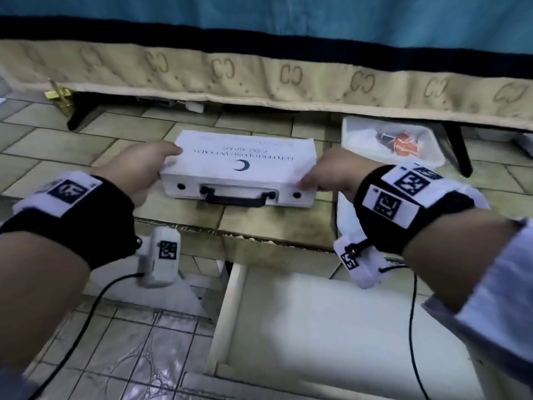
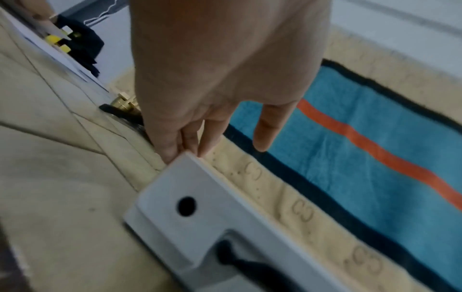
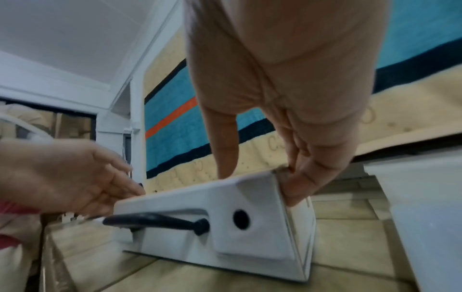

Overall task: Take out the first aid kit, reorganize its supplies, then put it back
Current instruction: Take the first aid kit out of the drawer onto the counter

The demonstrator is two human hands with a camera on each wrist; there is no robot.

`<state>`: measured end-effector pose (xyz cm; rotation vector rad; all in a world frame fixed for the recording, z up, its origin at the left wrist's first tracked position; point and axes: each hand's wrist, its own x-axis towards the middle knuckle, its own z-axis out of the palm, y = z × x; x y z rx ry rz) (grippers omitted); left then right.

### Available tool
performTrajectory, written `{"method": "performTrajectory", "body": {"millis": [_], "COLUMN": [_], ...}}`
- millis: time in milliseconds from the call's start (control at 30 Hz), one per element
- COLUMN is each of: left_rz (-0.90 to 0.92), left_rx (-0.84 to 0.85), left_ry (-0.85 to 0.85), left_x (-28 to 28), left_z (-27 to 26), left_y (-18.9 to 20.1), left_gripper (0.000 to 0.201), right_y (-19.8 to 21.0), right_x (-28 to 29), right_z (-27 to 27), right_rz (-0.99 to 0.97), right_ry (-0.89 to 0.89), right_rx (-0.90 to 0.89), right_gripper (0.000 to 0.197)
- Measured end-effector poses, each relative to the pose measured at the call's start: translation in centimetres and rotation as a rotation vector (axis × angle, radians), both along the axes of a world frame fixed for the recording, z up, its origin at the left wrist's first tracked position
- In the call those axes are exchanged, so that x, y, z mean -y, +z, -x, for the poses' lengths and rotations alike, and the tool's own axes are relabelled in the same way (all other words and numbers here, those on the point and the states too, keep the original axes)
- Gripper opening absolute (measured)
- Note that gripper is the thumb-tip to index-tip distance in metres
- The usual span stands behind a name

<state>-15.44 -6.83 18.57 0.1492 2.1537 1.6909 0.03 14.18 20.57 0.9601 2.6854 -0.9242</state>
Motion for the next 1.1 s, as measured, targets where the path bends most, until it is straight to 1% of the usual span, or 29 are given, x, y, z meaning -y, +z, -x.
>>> {"method": "performTrajectory", "body": {"millis": [33, 67, 100, 133, 167, 200, 233, 267, 300, 333, 367, 400, 433, 467, 500, 533, 567, 633, 667, 767, 867, 900, 933, 1000, 1033, 1067, 1100], "left_rz": [0.03, 0.096, 0.192, 0.299, 0.342, 0.305, 0.236, 0.215, 0.228, 0.279, 0.376, 0.487, 0.595, 0.7, 0.789, 0.843, 0.869, 0.858, 0.857, 0.87, 0.892, 0.884, 0.855, 0.762, 0.701, 0.64, 0.594], "left_rx": [-0.027, -0.096, -0.201, -0.348, -0.518, -0.697, -0.85, -0.939, -0.957, -0.903, -0.8, -0.713, -0.66, -0.65, -0.64, -0.671, -0.683, -0.713, -0.722, -0.706, -0.709, -0.71, -0.721, -0.722, -0.722, -0.723, -0.708], "left_ry": [-0.009, -0.023, -0.032, -0.017, -0.004, -0.021, -0.109, -0.276, -0.494, -0.726, -0.941, -1.115, -1.223, -1.289, -1.349, -1.38, -1.377, -1.335, -1.316, -1.209, -1.008, -0.944, -0.88, -0.723, -0.629, -0.544, -0.462], "left_x": [0.0, 0.1, 0.3, 0.7, 1.1, 1.5, 1.9, 2.2, 2.8, 3.2, 3.4, 3.6, 3.8, 4.0, 4.1, 4.2, 4.1, 3.7, 3.4, 2.5, 1.9, 1.7, 1.4, 0.5, -0.1, -0.6, -1.0], "left_z": [-0.2, -0.5, -0.8, -1.6, -3.2, -5.3, -7.9, -10.4, -12.3, -14.0, -15.3, -16.3, -17.1, -17.7, -18.2, -18.5, -18.6, -18.1, -17.9, -17.9, -17.6, -17.6, -17.6, -17.8, -17.8, -17.8, -17.7], "left_y": [-0.2, -0.6, -1.0, -1.4, -1.5, -1.7, -1.9, -2.4, -3.5, -4.8, -6.2, -8.1, -9.9, -11.6, -12.8, -13.8, -14.4, -14.9, -15.1, -14.3, -14.2, -14.2, -14.2, -13.7, -13.0, -12.2, -11.3], "left_gripper": [0.015, 0.011, 0.017, 0.027, 0.031, 0.028, 0.021, 0.016, 0.014, 0.015, 0.021, 0.033, 0.052, 0.069, 0.079, 0.084, 0.086, 0.087, 0.087, 0.08, 0.066, 0.058, 0.047, 0.022, 0.017, 0.018, 0.02], "right_y": [-0.4, -0.7, -0.9, -1.2, -1.5, -1.9, -2.2, -2.9, -3.9, -5.1, -6.3, -7.6, -9.1, -10.5, -11.7, -12.6, -13.3, -14.4, -14.6, -15.3, -16.2, -16.0, -16.0, -15.1, -14.3, -13.6, -12.7], "right_x": [-0.2, -0.2, 0.0, 0.3, 0.7, 1.2, 2.0, 2.6, 2.8, 3.0, 3.2, 3.5, 3.6, 3.9, 4.2, 4.5, 4.5, 4.3, 4.2, 4.0, 3.1, 2.8, 2.6, 2.8, 3.1, 3.2, 3.4], "right_z": [-0.2, -0.8, -1.8, -3.4, -5.2, -7.3, -9.5, -11.6, -13.6, -15.5, -17.1, -18.6, -20.2, -21.7, -22.8, -23.7, -24.2, -24.9, -24.9, -24.9, -23.7, -22.9, -22.2, -20.7, -19.7, -18.7, -17.6], "right_rz": [0.005, -0.003, -0.054, -0.145, -0.244, -0.301, -0.299, -0.287, -0.284, -0.265, -0.23, -0.197, -0.18, -0.178, -0.184, -0.19, -0.183, -0.2, -0.224, -0.296, -0.371, -0.379, -0.398, -0.43, -0.409, -0.375, -0.312], "right_ry": [-0.044, -0.075, -0.073, -0.044, 0.025, 0.127, 0.245, 0.368, 0.482, 0.556, 0.598, 0.627, 0.644, 0.656, 0.651, 0.622, 0.558, 0.417, 0.391, 0.402, 0.362, 0.34, 0.311, 0.251, 0.224, 0.181, 0.1], "right_rx": [-0.036, -0.083, -0.156, -0.242, -0.353, -0.462, -0.506, -0.47, -0.367, -0.195, 0.003, 0.178, 0.33, 0.431, 0.498, 0.534, 0.543, 0.497, 0.476, 0.413, 0.336, 0.343, 0.338, 0.292, 0.234, 0.132, -0.007], "right_gripper": [0.032, 0.042, 0.048, 0.052, 0.05, 0.044, 0.034, 0.025, 0.018, 0.014, 0.02, 0.029, 0.039, 0.047, 0.049, 0.046, 0.041, 0.038, 0.039, 0.045, 0.058, 0.056, 0.05, 0.04, 0.037, 0.034, 0.033]}}
